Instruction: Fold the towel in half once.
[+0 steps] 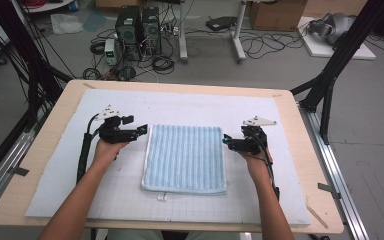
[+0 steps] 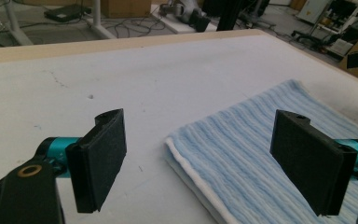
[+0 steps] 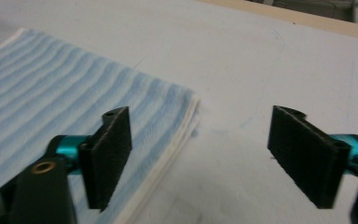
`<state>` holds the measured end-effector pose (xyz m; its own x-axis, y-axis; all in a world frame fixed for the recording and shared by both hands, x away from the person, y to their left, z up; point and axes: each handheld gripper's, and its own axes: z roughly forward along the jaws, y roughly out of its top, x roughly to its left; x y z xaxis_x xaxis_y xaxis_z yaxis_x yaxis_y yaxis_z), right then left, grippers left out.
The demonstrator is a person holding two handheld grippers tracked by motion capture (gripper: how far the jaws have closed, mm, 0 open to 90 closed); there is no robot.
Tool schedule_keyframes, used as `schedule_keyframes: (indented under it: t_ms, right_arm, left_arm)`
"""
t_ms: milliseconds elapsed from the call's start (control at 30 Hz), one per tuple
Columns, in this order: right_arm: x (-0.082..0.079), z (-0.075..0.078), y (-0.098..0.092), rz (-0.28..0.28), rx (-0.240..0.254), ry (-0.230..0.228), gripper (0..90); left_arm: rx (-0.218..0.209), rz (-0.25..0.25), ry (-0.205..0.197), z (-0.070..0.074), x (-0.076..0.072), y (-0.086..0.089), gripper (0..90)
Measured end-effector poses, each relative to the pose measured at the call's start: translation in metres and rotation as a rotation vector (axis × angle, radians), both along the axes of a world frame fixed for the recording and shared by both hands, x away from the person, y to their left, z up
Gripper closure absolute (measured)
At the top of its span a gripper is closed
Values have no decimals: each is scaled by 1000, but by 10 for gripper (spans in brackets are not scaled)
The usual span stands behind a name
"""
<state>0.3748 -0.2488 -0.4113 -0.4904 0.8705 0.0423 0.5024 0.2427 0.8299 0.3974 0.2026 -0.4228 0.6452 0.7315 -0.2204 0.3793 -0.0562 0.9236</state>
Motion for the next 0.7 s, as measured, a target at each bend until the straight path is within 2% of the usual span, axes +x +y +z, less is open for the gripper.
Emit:
schedule_keyframes:
  t_ms: [67, 167, 267, 367, 467, 700]
  right_arm:
    - [-11, 1, -5, 4, 9, -4, 168]
    - [-27, 3, -13, 1, 27, -25, 129]
    - [-38, 4, -19, 4, 27, -47, 118]
    - [-40, 5, -19, 12, 7, -56, 115]
    - [-39, 5, -19, 31, 0, -56, 115]
    - [-40, 3, -22, 36, 2, -59, 113]
  left_arm:
    - [-9, -15, 1, 3, -8, 2, 188]
    - [-23, -28, -35, 5, -21, 5, 182]
    - [9, -33, -60, 8, -28, 4, 182]
    - [-2, -36, -67, 9, -34, 4, 184]
    - [5, -48, -62, 7, -36, 3, 184]
    - [7, -39, -54, 4, -36, 5, 184]
